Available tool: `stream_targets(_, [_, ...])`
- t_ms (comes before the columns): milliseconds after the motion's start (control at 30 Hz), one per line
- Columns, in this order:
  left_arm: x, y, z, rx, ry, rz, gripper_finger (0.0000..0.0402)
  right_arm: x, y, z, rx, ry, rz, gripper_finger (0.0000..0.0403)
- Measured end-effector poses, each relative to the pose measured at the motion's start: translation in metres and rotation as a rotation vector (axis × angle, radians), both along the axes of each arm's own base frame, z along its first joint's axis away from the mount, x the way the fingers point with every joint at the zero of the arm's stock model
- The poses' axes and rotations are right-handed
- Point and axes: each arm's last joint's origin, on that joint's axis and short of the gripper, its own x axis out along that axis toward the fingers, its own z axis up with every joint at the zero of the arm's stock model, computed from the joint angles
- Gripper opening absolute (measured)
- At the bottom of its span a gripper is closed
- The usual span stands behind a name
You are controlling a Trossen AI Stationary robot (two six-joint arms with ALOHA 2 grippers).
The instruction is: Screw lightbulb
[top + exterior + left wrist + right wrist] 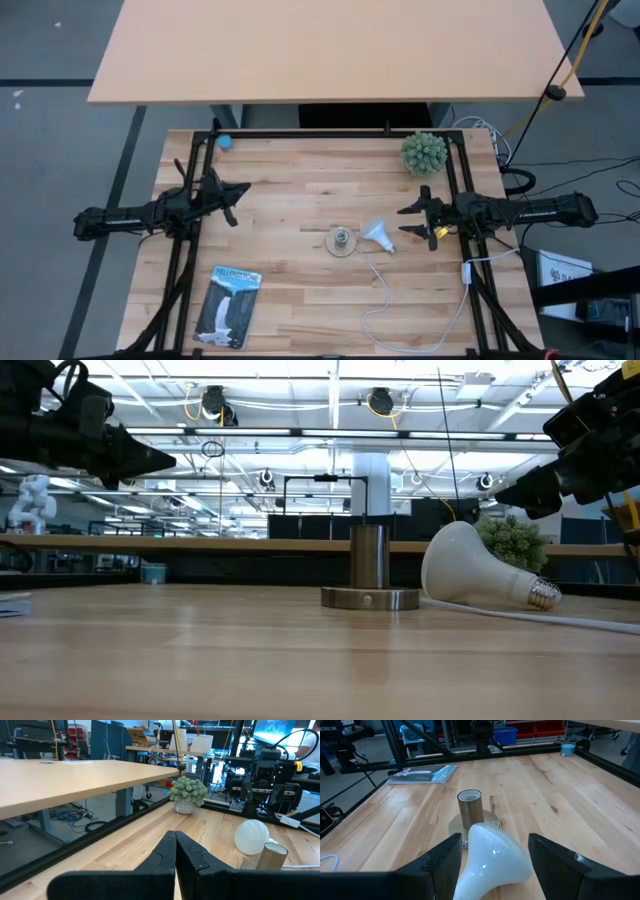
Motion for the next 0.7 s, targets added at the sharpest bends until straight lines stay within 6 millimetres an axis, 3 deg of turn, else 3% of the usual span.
stream_targets(700, [0.0000,0.0000,0.0000,0.000,0.000,0.000,0.0000,0.0003,0.0000,0.0010,0.052,-0.016,-0.012,0.0219])
